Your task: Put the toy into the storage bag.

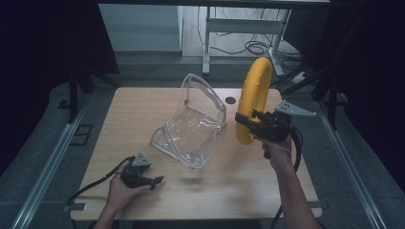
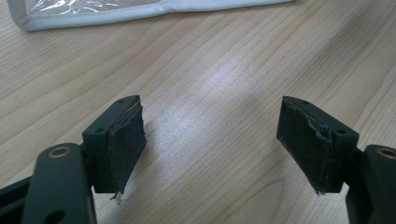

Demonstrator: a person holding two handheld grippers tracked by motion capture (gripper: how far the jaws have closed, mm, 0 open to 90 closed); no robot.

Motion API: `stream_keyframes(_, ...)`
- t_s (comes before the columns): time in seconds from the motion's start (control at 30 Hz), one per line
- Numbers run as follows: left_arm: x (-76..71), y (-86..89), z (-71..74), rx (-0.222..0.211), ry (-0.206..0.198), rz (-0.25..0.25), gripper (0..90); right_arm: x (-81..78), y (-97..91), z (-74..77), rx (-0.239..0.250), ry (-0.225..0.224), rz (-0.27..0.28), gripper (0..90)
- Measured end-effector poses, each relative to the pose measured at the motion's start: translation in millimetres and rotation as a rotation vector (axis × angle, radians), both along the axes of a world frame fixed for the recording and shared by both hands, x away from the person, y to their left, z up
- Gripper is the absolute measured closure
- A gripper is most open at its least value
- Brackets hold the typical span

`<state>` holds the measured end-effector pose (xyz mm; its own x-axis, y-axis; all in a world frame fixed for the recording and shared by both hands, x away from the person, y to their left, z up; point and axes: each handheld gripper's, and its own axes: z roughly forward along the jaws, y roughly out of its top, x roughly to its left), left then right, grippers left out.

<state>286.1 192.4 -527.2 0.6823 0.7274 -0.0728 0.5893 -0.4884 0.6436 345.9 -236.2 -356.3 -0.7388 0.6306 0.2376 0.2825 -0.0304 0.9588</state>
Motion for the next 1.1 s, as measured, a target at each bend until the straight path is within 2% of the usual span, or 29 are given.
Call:
stream_keyframes(0.37, -0.1, -0.5, -0.4, -0.004, 0.002, 0.002, 23.3, -0.2, 3.4, 4.4, 0.02, -0.009, -0.001, 49.1)
stream_keyframes(0.53, -0.2, -0.8, -0.7, -0.004, 0.003, 0.001, 23.3, -0.6, 5.6, 11.1, 0.034, -0.03, 0.008, 49.1)
stream_keyframes(0.9, -0.1, -0.8, -0.6, -0.004, 0.005, -0.001, 23.3, -0.5, 20.4, 38.6, 0.05, -0.072, 0.025, 49.1)
stream_keyframes(1.1, 0.0, -1.6, -1.8, -0.007, 0.009, -0.001, 23.3, -1.6, 29.5, 60.8, 0.07, -0.122, 0.036, 49.1)
